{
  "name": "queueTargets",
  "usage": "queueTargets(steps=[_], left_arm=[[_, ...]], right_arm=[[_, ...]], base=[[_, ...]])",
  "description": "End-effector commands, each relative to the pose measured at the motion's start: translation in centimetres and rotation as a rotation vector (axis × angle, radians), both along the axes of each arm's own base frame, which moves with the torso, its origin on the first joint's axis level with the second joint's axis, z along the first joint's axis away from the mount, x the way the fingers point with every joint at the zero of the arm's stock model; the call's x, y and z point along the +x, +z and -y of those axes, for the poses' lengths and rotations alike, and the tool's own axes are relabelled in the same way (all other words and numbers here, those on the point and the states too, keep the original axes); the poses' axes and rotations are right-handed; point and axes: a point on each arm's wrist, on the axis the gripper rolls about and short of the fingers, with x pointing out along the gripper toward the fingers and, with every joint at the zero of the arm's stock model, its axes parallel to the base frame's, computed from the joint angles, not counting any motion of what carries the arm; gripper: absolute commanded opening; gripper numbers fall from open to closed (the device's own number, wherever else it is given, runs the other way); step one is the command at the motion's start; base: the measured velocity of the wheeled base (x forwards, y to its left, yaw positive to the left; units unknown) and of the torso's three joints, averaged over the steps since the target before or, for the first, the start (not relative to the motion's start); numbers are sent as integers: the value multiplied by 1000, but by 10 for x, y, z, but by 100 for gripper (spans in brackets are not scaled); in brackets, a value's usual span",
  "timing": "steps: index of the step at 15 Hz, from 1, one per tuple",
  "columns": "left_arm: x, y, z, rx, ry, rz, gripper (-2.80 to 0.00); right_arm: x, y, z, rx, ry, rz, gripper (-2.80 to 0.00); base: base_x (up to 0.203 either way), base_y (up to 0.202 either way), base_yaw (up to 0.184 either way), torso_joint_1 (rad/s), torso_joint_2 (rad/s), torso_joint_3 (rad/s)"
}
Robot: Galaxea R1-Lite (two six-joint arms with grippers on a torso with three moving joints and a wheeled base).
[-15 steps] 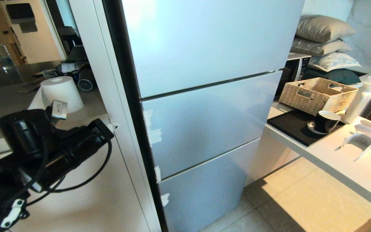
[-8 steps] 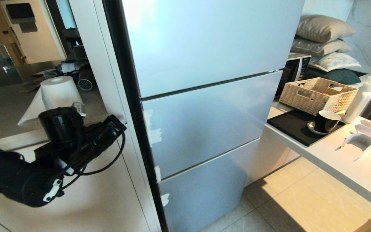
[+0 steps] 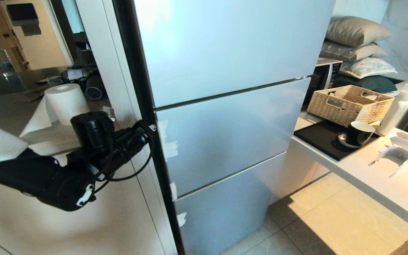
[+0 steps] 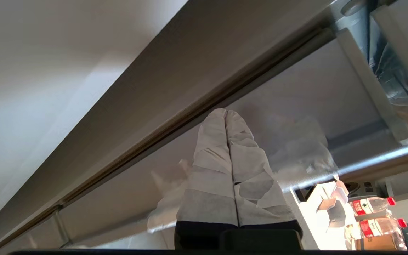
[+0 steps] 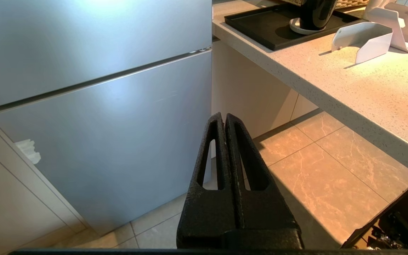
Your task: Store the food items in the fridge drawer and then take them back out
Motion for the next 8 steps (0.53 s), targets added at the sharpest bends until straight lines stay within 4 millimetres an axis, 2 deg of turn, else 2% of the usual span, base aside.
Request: queueTargets(steps=[1, 5, 8], left_arm=[[5, 0, 2, -7, 1, 10, -280], [7, 2, 5, -8, -6, 19, -280], [3, -1, 19, -7, -44, 9, -280]], right_arm=[[0, 0, 0, 0, -1, -1, -280], [0, 0, 0, 0, 1, -1, -280], [0, 0, 0, 0, -1, -1, -280]], base=[[0, 0, 0, 0, 0, 0], [0, 0, 0, 0, 0, 0], [0, 0, 0, 0, 0, 0]])
